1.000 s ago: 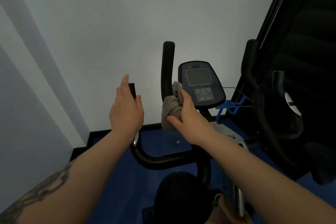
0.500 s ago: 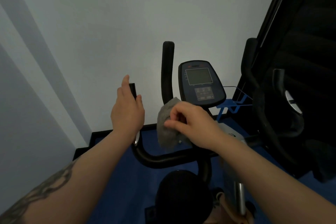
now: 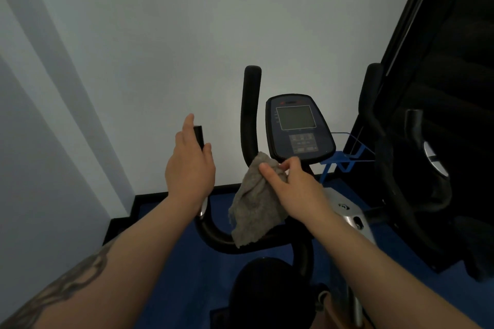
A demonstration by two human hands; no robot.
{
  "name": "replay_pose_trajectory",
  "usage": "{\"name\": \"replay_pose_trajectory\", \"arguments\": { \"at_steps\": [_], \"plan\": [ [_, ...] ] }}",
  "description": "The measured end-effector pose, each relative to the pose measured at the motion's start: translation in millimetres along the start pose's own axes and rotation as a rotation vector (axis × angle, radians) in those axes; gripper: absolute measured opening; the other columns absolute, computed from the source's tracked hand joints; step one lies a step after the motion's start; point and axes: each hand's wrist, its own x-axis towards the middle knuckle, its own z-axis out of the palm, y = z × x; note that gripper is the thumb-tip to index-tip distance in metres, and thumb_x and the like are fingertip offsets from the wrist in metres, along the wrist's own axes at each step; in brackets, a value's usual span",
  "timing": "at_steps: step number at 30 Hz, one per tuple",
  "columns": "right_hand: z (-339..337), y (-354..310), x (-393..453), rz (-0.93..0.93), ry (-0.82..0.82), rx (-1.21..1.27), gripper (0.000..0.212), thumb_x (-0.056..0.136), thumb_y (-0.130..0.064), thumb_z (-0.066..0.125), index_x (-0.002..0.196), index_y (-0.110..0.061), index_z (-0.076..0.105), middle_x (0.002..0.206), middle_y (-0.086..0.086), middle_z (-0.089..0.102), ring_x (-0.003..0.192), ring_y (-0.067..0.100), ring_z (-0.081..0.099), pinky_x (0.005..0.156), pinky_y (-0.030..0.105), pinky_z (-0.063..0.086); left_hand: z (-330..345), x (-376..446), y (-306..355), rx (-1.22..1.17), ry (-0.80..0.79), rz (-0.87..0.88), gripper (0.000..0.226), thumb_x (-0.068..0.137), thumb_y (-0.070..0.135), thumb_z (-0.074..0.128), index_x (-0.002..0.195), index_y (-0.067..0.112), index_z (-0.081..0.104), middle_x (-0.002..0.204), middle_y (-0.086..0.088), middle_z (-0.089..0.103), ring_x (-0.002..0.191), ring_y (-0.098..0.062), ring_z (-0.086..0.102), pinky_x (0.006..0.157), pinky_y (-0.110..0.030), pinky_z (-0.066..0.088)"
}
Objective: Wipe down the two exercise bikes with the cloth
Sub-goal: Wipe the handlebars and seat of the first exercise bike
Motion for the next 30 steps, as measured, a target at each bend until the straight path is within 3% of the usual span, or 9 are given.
{"name": "replay_pose_trajectory", "arguments": {
  "at_steps": [4,10,13,15,17,19,22,26,30],
  "plan": [
    [-4.3,-16.2,14.6,-0.157,0.024,0.055,0.042,0.093,-0.055,0.051,0.123,-0.027,0.058,0.110,-0.008,0.061,0.099,0.008,0.057,0.085,0.031,0.049,-0.4,1.5,1.3,0.012,0.004,0.012,0.061,0.103,0.023,0.042,0.154,0.028,0.009,0.147,-0.007,0.037,0.116,-0.027,0.054,0.086,-0.041,0.047],
    [-22.9,-57.6,39.1,-0.355,0.449,0.157,0.014,0.088,-0.039,0.068,0.096,-0.030,0.075,0.082,-0.022,0.067,0.082,-0.003,0.062,0.076,0.027,0.054,-1.4,1.6,2.6,0.026,0.002,0.013,0.062,0.102,0.024,0.043,0.154,0.030,0.009,0.148,-0.006,0.036,0.117,-0.027,0.053,0.085,-0.041,0.047],
    [-17.8,-71.5,46.2,-0.289,0.248,0.416,0.020,0.090,-0.040,0.065,0.105,-0.028,0.068,0.090,-0.014,0.071,0.088,-0.002,0.065,0.085,0.030,0.055,-1.6,2.5,3.0,0.033,0.005,-0.003,0.062,0.101,0.024,0.044,0.153,0.030,0.010,0.148,-0.005,0.037,0.116,-0.028,0.054,0.085,-0.043,0.048],
    [-12.6,-62.5,45.3,-0.287,0.245,0.570,0.013,0.095,-0.030,0.061,0.107,-0.027,0.063,0.100,-0.009,0.071,0.094,0.001,0.065,0.089,0.034,0.056,-2.1,1.4,2.9,0.023,-0.001,-0.002,0.062,0.102,0.024,0.044,0.153,0.030,0.010,0.148,-0.005,0.037,0.118,-0.028,0.054,0.087,-0.043,0.048],
    [-7.5,-44.3,40.8,-0.253,0.284,0.496,0.021,0.093,-0.030,0.063,0.113,-0.027,0.056,0.107,-0.012,0.064,0.094,-0.002,0.061,0.085,0.030,0.056,-2.4,1.0,2.9,0.013,-0.004,0.004,0.061,0.102,0.024,0.043,0.154,0.029,0.010,0.148,-0.006,0.037,0.118,-0.027,0.053,0.088,-0.043,0.048],
    [1.6,-33.8,35.7,-0.130,0.085,0.260,0.045,0.091,-0.050,0.058,0.127,-0.024,0.047,0.113,-0.010,0.059,0.094,0.002,0.058,0.076,0.027,0.052,-1.7,1.7,2.7,0.013,0.000,0.006,0.061,0.102,0.024,0.043,0.154,0.029,0.009,0.148,-0.006,0.037,0.118,-0.026,0.053,0.087,-0.042,0.048],
    [15.0,-44.9,49.6,-0.030,-0.083,0.016,0.068,0.092,-0.067,0.038,0.132,-0.012,0.045,0.116,0.005,0.061,0.101,0.021,0.060,0.085,0.038,0.051,-1.4,1.5,3.0,0.024,0.007,0.014,0.061,0.102,0.025,0.042,0.153,0.029,0.010,0.146,-0.006,0.038,0.114,-0.027,0.054,0.083,-0.040,0.047],
    [12.7,-71.4,67.1,0.040,-0.029,0.157,0.070,0.097,-0.062,0.033,0.137,-0.005,0.037,0.123,0.013,0.059,0.106,0.026,0.059,0.085,0.034,0.048,-1.9,1.0,3.7,0.010,-0.010,0.003,0.061,0.102,0.025,0.042,0.153,0.030,0.010,0.147,-0.006,0.037,0.115,-0.028,0.054,0.087,-0.042,0.047],
    [14.3,-45.9,33.8,-0.075,-0.010,-0.227,0.056,0.099,-0.060,0.027,0.123,-0.011,0.043,0.101,0.009,0.061,0.091,0.027,0.060,0.070,0.037,0.046,-2.5,0.1,3.6,-0.001,-0.010,-0.004,0.060,0.102,0.025,0.042,0.153,0.031,0.010,0.146,-0.005,0.038,0.115,-0.028,0.054,0.087,-0.042,0.046]
  ]
}}
